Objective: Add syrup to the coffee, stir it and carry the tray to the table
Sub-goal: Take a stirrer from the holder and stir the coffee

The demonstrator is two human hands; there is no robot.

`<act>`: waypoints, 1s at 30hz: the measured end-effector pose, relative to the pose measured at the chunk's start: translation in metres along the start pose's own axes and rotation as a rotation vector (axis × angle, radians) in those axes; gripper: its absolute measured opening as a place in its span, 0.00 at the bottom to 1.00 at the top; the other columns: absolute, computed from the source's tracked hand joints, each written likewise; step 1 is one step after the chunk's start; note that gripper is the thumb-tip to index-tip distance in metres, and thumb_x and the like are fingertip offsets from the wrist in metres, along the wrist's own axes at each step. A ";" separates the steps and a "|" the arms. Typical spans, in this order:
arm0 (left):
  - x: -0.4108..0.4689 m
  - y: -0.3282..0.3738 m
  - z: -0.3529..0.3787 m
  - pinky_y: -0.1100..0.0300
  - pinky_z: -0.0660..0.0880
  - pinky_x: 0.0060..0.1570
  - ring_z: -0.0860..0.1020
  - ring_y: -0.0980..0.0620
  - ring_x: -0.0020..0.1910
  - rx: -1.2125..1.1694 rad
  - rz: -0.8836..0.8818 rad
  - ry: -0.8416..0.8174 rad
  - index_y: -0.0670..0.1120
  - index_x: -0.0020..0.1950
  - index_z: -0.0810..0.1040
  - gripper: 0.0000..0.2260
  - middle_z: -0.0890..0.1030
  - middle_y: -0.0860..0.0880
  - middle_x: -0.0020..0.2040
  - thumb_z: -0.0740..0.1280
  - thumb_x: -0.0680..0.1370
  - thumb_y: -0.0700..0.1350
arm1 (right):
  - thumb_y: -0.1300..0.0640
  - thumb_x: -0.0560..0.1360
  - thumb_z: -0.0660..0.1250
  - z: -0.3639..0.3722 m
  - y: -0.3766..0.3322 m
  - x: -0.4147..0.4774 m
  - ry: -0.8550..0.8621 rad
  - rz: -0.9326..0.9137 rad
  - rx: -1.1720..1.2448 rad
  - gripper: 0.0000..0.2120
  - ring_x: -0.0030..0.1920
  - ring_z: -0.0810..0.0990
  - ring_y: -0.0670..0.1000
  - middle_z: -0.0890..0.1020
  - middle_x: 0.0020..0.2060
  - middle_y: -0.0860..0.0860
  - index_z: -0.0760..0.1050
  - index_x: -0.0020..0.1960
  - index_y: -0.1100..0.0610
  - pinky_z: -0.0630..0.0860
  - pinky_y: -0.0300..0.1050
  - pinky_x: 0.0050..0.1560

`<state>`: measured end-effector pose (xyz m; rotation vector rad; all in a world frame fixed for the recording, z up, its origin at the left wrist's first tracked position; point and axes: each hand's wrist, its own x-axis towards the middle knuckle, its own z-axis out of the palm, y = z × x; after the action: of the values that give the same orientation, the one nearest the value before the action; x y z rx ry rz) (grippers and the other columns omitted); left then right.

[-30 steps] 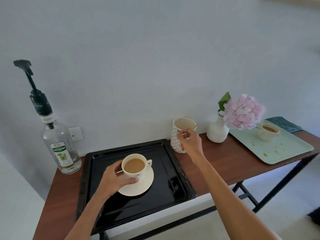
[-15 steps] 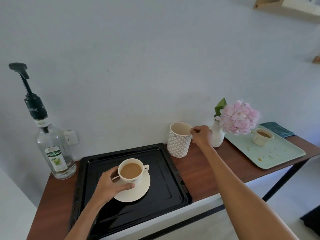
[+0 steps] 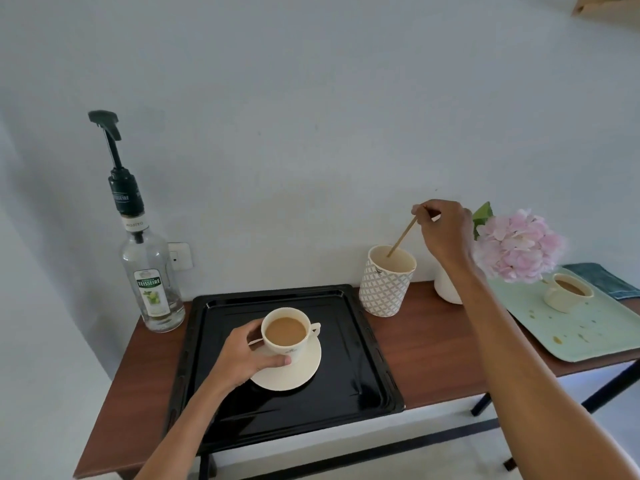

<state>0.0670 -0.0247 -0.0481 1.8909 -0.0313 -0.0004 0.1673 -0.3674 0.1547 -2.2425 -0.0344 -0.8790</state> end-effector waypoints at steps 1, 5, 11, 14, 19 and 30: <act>-0.001 0.000 0.000 0.67 0.75 0.55 0.83 0.61 0.55 -0.002 -0.002 0.003 0.51 0.60 0.83 0.32 0.87 0.54 0.54 0.88 0.58 0.45 | 0.54 0.77 0.67 0.002 -0.009 0.001 -0.011 -0.027 0.019 0.11 0.42 0.84 0.50 0.87 0.40 0.49 0.86 0.46 0.57 0.81 0.49 0.45; -0.002 -0.001 0.000 0.59 0.76 0.62 0.83 0.55 0.58 -0.008 0.001 0.014 0.50 0.60 0.83 0.32 0.87 0.52 0.55 0.88 0.58 0.45 | 0.54 0.77 0.66 0.019 -0.038 -0.005 -0.075 -0.076 0.122 0.11 0.40 0.84 0.45 0.87 0.38 0.47 0.86 0.44 0.57 0.78 0.40 0.42; -0.003 0.002 0.001 0.51 0.77 0.66 0.83 0.52 0.59 0.004 -0.001 0.025 0.49 0.62 0.82 0.33 0.87 0.51 0.56 0.87 0.59 0.46 | 0.55 0.78 0.66 0.056 -0.068 -0.033 -0.218 -0.069 0.276 0.11 0.40 0.83 0.40 0.85 0.34 0.45 0.85 0.42 0.53 0.74 0.29 0.36; -0.004 0.003 0.001 0.51 0.76 0.65 0.82 0.54 0.59 0.021 -0.002 0.035 0.50 0.62 0.82 0.32 0.87 0.52 0.56 0.87 0.60 0.47 | 0.57 0.78 0.66 0.069 -0.079 -0.052 -0.312 -0.105 0.302 0.12 0.40 0.84 0.41 0.84 0.31 0.41 0.85 0.40 0.54 0.75 0.32 0.37; -0.004 0.002 0.005 0.56 0.76 0.62 0.81 0.55 0.59 0.015 -0.007 0.050 0.52 0.63 0.81 0.35 0.86 0.54 0.56 0.87 0.58 0.50 | 0.57 0.78 0.66 0.089 -0.084 -0.087 -0.485 -0.187 0.281 0.11 0.33 0.82 0.39 0.81 0.28 0.35 0.83 0.39 0.55 0.71 0.27 0.36; -0.002 -0.002 0.009 0.66 0.75 0.55 0.82 0.62 0.55 -0.009 -0.001 0.058 0.54 0.62 0.80 0.35 0.86 0.57 0.56 0.87 0.58 0.51 | 0.56 0.82 0.61 0.115 -0.078 -0.128 -0.699 -0.268 0.242 0.15 0.30 0.80 0.47 0.78 0.27 0.36 0.85 0.42 0.55 0.75 0.36 0.37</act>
<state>0.0648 -0.0328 -0.0527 1.8813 0.0090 0.0534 0.1151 -0.2083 0.0665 -2.2297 -0.7341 -0.1634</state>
